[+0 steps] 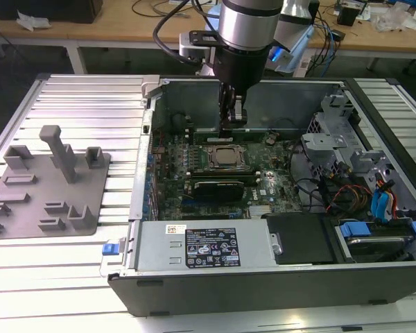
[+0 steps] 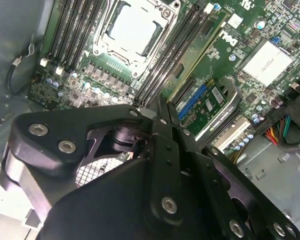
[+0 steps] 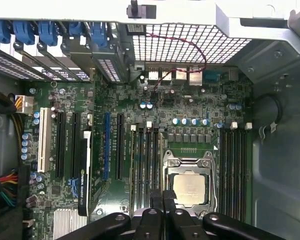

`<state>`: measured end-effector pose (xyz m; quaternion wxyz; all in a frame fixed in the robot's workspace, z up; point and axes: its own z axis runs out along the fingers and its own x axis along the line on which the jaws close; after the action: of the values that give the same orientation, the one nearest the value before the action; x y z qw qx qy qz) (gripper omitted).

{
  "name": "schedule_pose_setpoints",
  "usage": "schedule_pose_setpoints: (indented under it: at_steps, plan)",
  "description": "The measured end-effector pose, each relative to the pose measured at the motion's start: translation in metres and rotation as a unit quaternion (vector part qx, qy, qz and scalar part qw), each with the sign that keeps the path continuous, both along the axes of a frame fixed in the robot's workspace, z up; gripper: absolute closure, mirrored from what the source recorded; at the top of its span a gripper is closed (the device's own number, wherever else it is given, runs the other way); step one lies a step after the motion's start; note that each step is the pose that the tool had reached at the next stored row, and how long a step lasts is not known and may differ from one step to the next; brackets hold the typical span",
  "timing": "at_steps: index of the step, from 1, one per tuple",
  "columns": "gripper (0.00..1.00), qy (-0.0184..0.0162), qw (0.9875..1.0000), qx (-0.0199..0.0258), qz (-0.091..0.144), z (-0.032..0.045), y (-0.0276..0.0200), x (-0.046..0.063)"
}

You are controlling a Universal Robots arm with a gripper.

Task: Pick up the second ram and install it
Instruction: 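Insert the second ram into the second slot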

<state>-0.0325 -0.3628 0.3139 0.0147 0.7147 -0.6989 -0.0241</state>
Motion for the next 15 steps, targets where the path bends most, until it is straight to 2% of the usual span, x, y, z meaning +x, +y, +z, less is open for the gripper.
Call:
schedule_pose_setpoints:
  at_steps: [7, 15]
  plan:
    - [0.91, 0.0, 1.0, 0.0002, 0.0, -0.0002, 0.0, 0.0]
    - [0.91, 0.0, 1.0, 0.0002, 0.0, -0.008, 0.0, 0.0]
